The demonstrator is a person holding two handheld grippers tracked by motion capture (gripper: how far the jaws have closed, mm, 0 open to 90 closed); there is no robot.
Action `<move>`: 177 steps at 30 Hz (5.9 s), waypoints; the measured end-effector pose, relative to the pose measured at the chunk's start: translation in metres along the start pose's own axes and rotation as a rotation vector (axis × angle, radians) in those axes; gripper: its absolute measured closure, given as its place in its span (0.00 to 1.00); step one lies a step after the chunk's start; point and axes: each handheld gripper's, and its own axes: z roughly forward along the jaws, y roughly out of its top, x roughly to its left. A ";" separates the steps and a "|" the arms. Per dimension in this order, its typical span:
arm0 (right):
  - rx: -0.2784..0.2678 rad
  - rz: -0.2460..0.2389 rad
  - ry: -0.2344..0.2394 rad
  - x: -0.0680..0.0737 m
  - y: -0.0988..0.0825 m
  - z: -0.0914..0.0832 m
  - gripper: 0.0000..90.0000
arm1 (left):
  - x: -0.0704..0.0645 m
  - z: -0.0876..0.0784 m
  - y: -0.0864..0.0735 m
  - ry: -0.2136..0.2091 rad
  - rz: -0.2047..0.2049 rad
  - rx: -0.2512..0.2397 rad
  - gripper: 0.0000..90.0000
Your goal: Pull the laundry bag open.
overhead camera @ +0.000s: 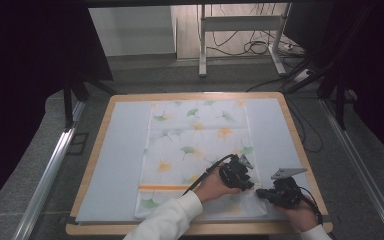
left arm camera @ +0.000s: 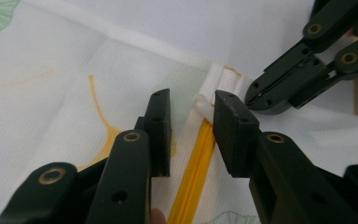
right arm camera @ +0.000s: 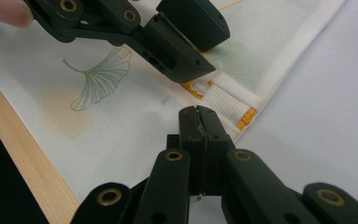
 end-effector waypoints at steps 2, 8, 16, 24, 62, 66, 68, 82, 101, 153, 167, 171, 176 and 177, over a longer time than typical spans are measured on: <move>0.000 0.000 0.001 0.000 0.000 0.000 0.99 | 0.001 0.000 0.001 -0.005 0.014 0.007 0.75; -0.001 0.002 0.005 -0.001 0.000 0.000 0.99 | 0.007 0.000 0.005 -0.037 0.030 0.030 0.75; 0.001 0.001 0.007 -0.001 0.000 0.000 0.99 | 0.013 0.003 0.013 -0.081 0.060 0.059 0.74; 0.001 0.000 0.008 -0.001 0.000 0.000 0.99 | 0.012 0.002 0.016 -0.095 0.086 0.066 0.73; 0.002 0.004 0.011 -0.002 0.000 0.000 0.99 | 0.001 0.000 0.010 -0.040 0.181 0.121 0.69; 0.002 0.004 0.011 -0.002 0.000 0.000 0.99 | -0.002 0.000 0.009 -0.022 0.195 0.121 0.70; 0.003 0.003 0.011 -0.002 0.000 0.000 0.99 | -0.002 0.000 0.009 -0.016 0.202 0.121 0.73; 0.002 0.007 0.017 -0.003 0.000 0.000 0.99 | -0.003 -0.001 0.011 0.003 0.188 0.120 0.90; 0.002 0.010 0.019 -0.003 0.000 0.000 0.99 | -0.006 -0.004 0.008 0.017 0.213 0.110 0.95; 0.006 0.016 0.023 -0.003 0.001 0.000 0.99 | -0.011 -0.001 0.010 -0.007 0.162 0.125 0.98; 0.010 0.009 0.025 -0.004 0.001 0.000 0.99 | -0.014 0.001 0.010 -0.016 0.181 0.145 0.93; 0.009 0.011 0.023 -0.004 0.001 0.001 0.99 | -0.017 0.002 0.011 0.010 0.180 0.153 0.91; 0.009 0.014 0.020 -0.004 0.002 0.001 0.99 | -0.021 0.003 0.011 0.040 0.185 0.154 0.89; 0.010 0.014 0.020 -0.004 0.002 0.001 0.99 | -0.021 0.003 0.011 0.036 0.176 0.152 0.89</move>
